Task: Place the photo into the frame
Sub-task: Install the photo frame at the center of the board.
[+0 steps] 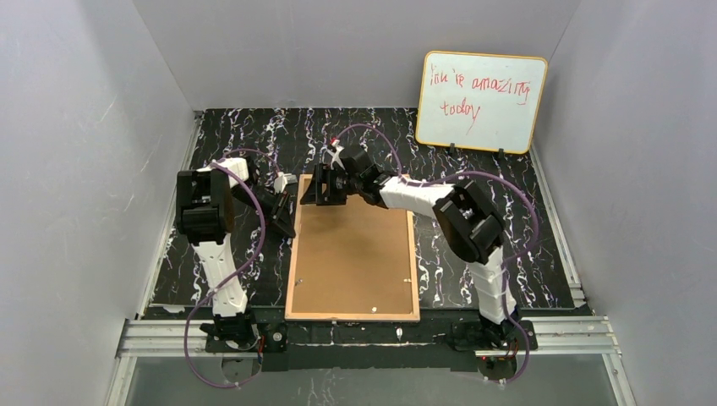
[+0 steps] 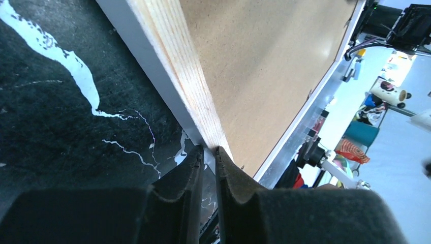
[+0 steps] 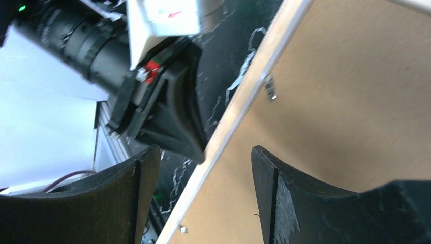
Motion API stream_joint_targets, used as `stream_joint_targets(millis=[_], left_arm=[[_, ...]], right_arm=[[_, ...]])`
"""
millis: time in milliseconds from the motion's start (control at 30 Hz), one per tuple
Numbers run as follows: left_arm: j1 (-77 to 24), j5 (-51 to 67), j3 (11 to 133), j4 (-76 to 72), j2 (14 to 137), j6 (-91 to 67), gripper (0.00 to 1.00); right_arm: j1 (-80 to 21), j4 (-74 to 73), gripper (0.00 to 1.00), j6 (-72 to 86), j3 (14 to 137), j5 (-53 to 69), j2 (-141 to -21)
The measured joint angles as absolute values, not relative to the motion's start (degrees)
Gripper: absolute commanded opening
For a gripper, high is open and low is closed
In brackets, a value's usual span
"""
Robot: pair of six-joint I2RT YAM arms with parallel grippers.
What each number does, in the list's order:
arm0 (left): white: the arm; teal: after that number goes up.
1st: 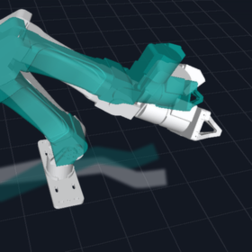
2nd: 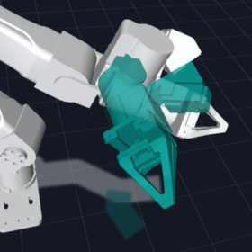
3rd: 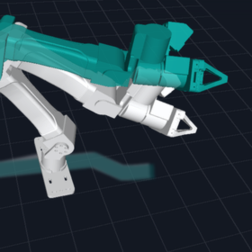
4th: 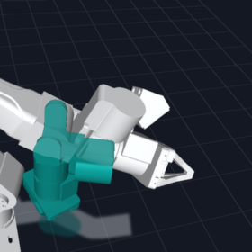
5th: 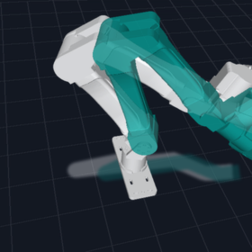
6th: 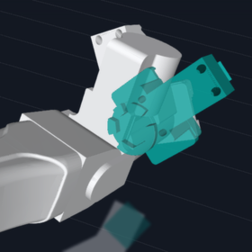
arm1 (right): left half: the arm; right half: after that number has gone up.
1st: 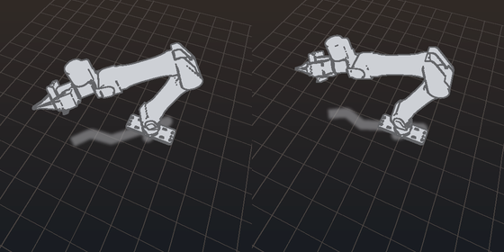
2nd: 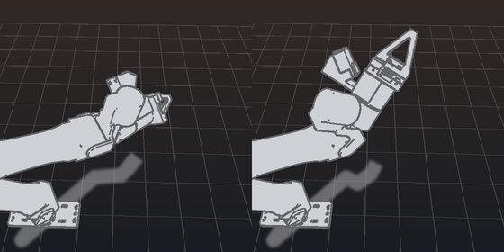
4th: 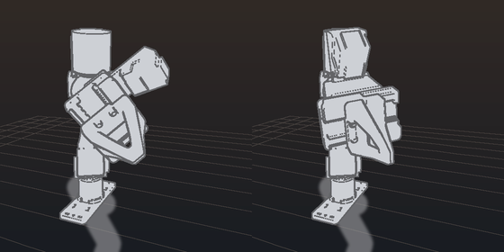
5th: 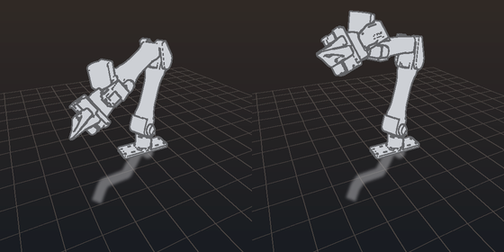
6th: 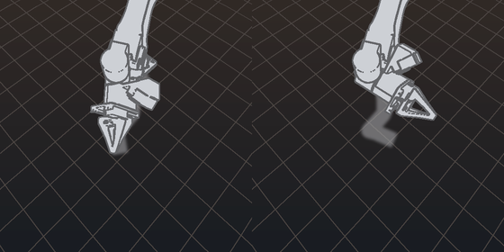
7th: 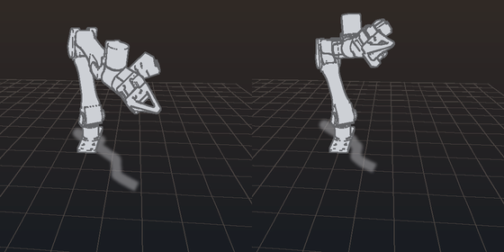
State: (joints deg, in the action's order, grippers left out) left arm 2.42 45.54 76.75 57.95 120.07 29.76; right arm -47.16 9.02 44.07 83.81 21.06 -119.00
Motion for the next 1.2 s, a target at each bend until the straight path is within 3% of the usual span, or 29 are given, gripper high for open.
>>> stream_joint_targets(millis=[333, 1200], left_arm=[[2.6, 47.9, 77.5, 58.7, 121.8, 29.8, 0.10], [3.0, 48.6, 77.5, 58.9, 122.3, 29.8, 0.09]], right_arm=[[-43.7, 7.5, 0.71, 43.1, 92.7, 24.2, -130.5], [-43.5, 10.0, 0.66, 44.0, 100.4, 32.3, -137.5]])
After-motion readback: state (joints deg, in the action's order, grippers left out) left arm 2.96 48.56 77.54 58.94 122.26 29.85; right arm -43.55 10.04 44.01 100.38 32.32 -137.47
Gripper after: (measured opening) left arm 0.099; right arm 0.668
